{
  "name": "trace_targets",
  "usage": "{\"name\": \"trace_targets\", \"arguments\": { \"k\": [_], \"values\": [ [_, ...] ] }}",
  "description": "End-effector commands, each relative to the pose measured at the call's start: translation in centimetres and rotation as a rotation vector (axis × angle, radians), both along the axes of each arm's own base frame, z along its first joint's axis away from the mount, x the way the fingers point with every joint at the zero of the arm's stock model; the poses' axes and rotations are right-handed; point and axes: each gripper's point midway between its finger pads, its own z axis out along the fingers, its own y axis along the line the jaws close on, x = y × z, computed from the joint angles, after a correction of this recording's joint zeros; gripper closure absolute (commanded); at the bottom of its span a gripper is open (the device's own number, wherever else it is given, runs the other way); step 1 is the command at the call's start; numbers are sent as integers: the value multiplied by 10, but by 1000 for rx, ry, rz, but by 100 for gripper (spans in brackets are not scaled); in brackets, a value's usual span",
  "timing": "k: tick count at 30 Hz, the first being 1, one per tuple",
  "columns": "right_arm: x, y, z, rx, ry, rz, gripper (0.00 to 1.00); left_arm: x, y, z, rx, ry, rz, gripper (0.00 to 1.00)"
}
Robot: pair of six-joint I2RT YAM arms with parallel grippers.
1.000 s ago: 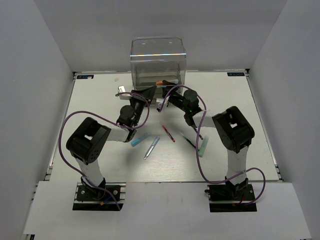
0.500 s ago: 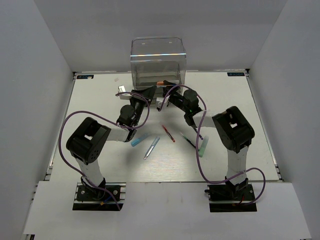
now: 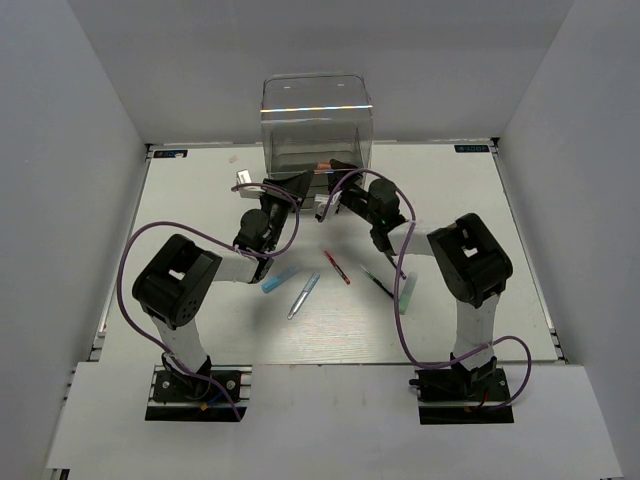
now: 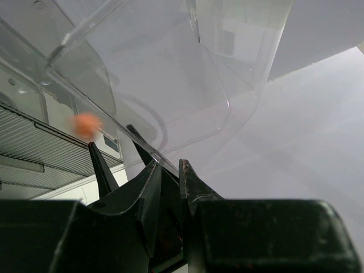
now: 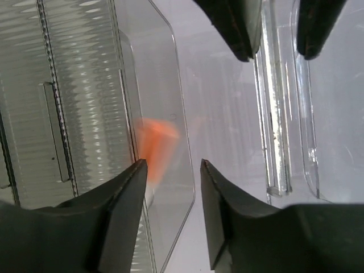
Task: Sort the stationery into containers
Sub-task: Place the stationery into the container
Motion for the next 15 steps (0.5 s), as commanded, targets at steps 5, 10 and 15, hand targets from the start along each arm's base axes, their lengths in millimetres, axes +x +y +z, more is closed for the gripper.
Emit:
{"name": "trace_targets", "arguments": {
  "k": [5,10,15],
  "values": [
    [-5,-11,10,30,19,-13,49,-20,18,90,-147,-254,15,69],
    [-11,-9,9,43,29,4,49,-20,18,90,-147,-254,15,69],
    [-38,-9,13,67,56,83,56,-20,18,90,-147,-254,15,69]
  ]
}}
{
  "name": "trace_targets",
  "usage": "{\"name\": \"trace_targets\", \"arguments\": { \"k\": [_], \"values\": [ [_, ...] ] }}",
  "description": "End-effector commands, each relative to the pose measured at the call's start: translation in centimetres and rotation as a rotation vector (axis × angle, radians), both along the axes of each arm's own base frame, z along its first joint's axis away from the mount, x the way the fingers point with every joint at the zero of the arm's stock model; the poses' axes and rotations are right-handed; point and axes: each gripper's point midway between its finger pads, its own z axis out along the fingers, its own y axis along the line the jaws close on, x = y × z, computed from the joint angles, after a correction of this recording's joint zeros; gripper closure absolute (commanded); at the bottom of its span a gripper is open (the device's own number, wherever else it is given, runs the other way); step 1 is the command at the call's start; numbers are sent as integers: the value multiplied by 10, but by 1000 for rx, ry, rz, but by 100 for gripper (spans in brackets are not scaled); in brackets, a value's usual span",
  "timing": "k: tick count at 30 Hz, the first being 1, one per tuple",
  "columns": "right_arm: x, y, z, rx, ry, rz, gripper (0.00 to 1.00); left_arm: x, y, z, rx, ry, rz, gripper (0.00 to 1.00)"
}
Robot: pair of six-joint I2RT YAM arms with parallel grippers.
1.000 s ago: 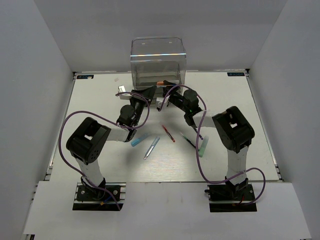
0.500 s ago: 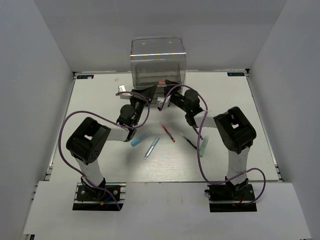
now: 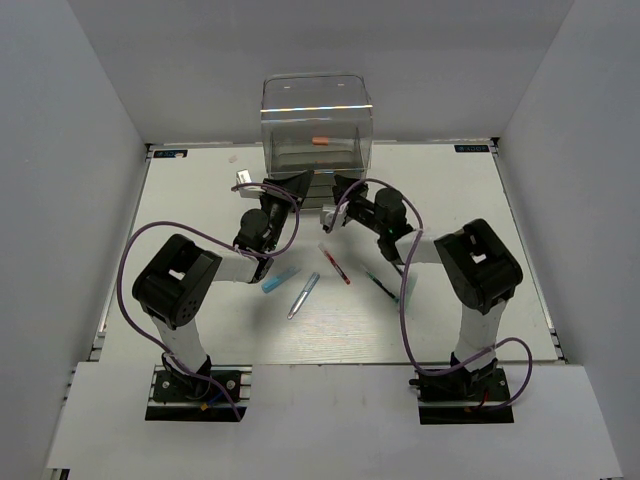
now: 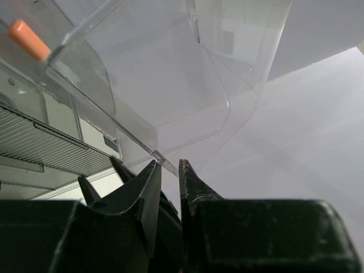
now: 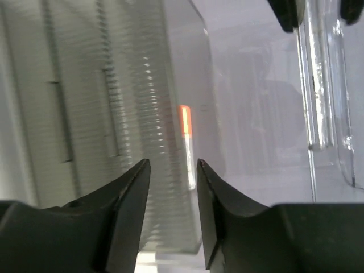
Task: Sort the stationery into containers
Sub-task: Place the stationery into the container, then grab a piece of stationery with the right arm
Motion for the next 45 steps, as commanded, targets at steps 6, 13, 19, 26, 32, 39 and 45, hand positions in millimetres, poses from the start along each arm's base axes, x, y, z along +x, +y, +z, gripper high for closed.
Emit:
{"name": "trace_targets", "arguments": {
  "k": [6,13,19,26,32,39,45],
  "values": [
    [-55,-2,24,61,29,153,57,-20,18,90,-147,-253,15,69],
    [-99,-18,9,62,311,186,55,-21,18,86,-142,-246,15,69],
    [-166,-39,-8,-94,618,368,38,-21,18,86,-142,-245,15,69],
    [-249,-95,-47,-441,929,562,34,-21,18,82,-137,-238,15,69],
    [-251,-128,-62,-641,910,613,39,-21,18,82,-137,-238,15,69],
    [-271,-163,-84,-838,861,676,46,-20,19,82,-140,-236,23,69],
    [-273,-179,-103,-940,837,662,50,-20,20,78,-136,-228,23,69]
  ]
}}
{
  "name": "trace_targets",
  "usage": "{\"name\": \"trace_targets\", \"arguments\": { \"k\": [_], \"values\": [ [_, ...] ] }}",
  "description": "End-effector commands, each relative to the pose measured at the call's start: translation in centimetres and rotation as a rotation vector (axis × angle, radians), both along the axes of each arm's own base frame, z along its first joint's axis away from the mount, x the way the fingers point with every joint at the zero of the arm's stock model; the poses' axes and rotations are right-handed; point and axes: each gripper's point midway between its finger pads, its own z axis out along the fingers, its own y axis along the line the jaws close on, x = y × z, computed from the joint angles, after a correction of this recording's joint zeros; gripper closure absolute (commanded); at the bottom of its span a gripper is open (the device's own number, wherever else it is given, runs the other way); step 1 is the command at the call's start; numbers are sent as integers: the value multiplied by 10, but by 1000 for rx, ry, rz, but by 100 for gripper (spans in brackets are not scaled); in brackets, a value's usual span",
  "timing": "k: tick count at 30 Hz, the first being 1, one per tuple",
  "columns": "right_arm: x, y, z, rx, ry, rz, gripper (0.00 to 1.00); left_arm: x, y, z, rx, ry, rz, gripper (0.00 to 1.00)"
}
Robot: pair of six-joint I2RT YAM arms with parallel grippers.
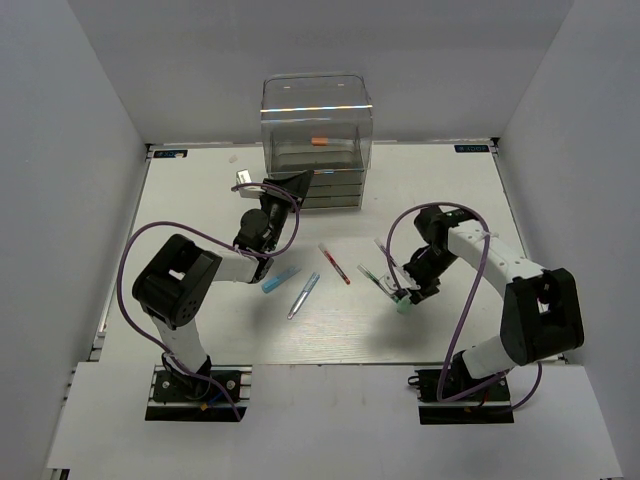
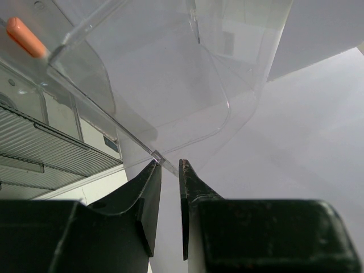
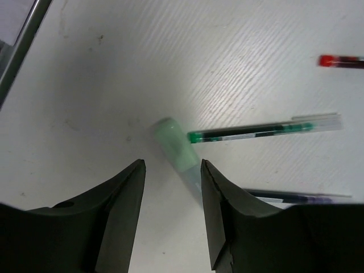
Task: Sort the stationery into containers
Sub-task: Grab a piece of stationery with the right arm
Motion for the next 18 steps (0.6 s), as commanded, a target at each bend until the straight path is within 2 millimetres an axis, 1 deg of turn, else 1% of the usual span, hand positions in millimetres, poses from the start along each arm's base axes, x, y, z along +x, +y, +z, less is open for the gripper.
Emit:
{"name": "trace_targets", "arguments": {
  "k": [1,3,4,5,6,7,12,14,17,18],
  "values": [
    [-1,-8,-4,18,-148,310,50,-21,20,75,-130,-221,22,69],
    [-4,-12,-11,-5,-145,324,50,-21,20,75,-130,-221,22,69],
    [0,-13,-15,-10,-163,317,50,-21,20,75,-130,-221,22,69],
    [-4,-16,-23,-28,-153,312,50,-21,20,75,-130,-221,22,69],
    [-1,-17,-25,-38,-173,311,50,-21,20,75,-130,-221,22,69],
    [7,-15,-26,-35,-213,314,50,-21,20,75,-130,-221,22,69],
    [19,-9,-28,-25,-246,285,50,-21,20,75,-130,-221,22,69],
    [25,-5,-26,-13,-270,278,50,-21,20,71,-126,-213,22,69],
    [28,1,-22,12,-279,272,49,-21,20,71,-126,-213,22,69],
    [28,1,-22,13,-281,276,49,-23,21,75,-130,-220,22,69]
  ]
}}
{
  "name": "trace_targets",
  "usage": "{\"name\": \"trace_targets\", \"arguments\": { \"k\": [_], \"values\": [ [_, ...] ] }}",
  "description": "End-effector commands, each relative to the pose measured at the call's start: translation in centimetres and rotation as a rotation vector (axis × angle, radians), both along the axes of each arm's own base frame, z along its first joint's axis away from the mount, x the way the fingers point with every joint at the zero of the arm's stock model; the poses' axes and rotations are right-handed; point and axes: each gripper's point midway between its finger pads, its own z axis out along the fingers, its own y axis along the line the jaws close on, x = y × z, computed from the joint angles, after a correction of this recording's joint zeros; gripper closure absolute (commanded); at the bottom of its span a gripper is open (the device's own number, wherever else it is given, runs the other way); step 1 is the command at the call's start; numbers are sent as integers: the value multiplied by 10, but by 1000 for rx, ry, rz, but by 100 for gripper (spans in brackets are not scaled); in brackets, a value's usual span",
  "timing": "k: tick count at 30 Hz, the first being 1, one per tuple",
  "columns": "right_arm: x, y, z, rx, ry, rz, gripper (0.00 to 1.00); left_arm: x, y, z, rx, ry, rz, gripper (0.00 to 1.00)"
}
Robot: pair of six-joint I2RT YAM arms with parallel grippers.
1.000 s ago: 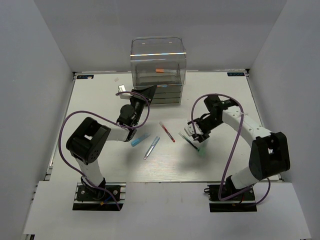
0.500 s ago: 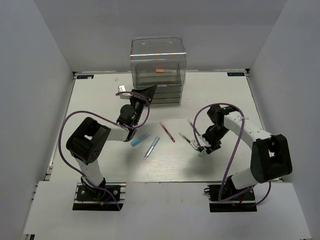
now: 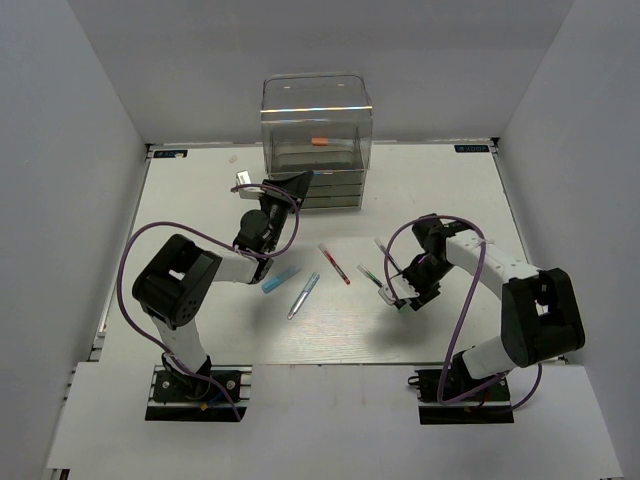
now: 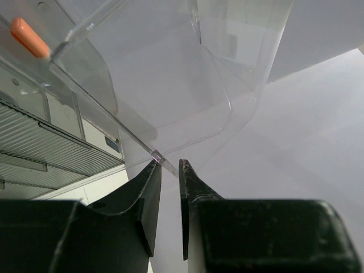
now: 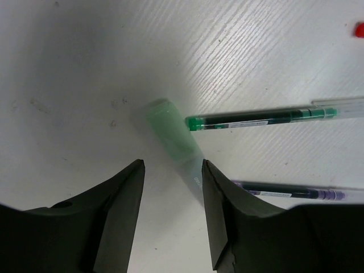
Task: Sort the stationery into containers
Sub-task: Grab a piece of stationery with the right arm
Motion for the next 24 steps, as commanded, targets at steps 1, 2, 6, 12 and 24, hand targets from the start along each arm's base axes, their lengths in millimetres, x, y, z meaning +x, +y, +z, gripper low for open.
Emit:
{"name": "trace_targets", "arguments": {
  "k": [1,2,6,12,24],
  "values": [
    [16,17,11,84,-159,268,48,-22,20,77,-132,-224,20,69],
    [16,17,10,84,-160,274,48,-22,20,77,-132,-224,20,69],
    [11,18,5,74,-143,293,46,-22,20,77,-132,-224,20,69],
    [3,16,-7,36,-130,333,46,-22,20,77,-132,-224,20,69],
    [4,12,-21,-20,-108,337,46,-22,20,77,-132,-224,20,69]
  ]
}}
